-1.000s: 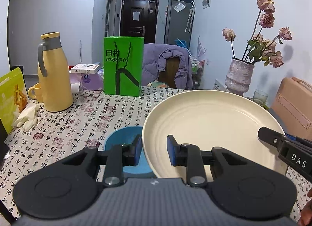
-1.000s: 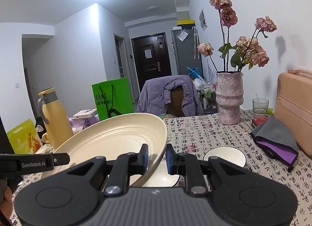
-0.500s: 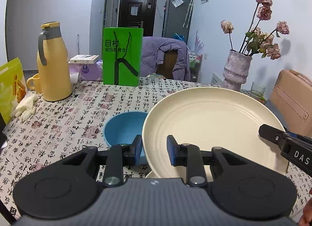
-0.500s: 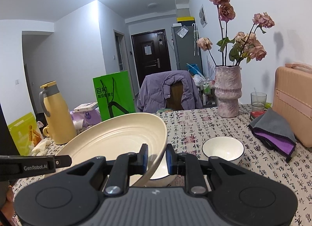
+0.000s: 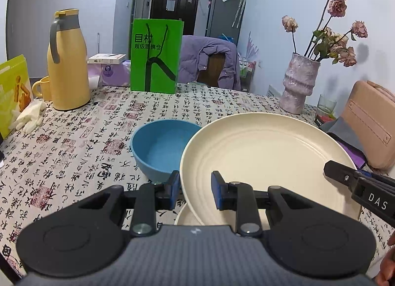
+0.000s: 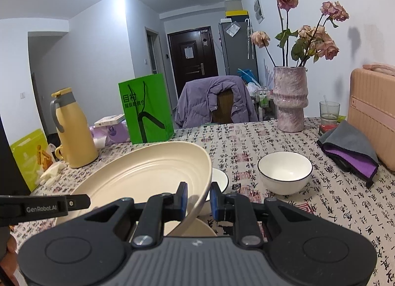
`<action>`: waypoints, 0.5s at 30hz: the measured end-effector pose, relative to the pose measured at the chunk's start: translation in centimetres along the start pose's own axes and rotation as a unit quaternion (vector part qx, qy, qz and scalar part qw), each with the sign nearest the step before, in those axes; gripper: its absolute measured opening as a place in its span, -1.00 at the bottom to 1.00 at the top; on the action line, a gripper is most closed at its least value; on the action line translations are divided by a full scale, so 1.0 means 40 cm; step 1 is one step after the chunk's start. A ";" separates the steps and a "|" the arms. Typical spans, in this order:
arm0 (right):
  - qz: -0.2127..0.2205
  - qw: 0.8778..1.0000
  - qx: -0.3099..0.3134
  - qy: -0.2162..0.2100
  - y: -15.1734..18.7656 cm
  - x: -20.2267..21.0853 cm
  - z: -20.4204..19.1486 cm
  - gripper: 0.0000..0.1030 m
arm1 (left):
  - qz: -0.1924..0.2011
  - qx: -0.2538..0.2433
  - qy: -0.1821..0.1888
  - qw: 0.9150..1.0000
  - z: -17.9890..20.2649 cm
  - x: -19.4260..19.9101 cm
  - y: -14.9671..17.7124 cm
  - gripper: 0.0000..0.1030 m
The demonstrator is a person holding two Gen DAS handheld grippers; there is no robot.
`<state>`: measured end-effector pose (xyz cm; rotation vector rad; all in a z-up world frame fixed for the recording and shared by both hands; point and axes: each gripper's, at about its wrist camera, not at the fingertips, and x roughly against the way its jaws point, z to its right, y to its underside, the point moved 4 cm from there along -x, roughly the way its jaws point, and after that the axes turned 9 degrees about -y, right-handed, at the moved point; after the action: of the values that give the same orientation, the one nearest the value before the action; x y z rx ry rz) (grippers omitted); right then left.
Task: Organize plates and bowls
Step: 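Carry the held cream plate toward the blue bowl and white bowls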
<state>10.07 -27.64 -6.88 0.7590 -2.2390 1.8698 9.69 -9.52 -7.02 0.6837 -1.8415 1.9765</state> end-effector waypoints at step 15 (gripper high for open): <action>-0.031 0.999 -0.008 -0.003 0.076 -0.013 0.019 -0.64 | 0.008 -0.018 0.002 1.000 0.002 -0.002 0.057 -0.47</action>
<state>9.32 -27.90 -9.96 0.8221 -2.2039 1.8229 8.47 -9.82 -8.94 0.6552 -1.8811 1.9492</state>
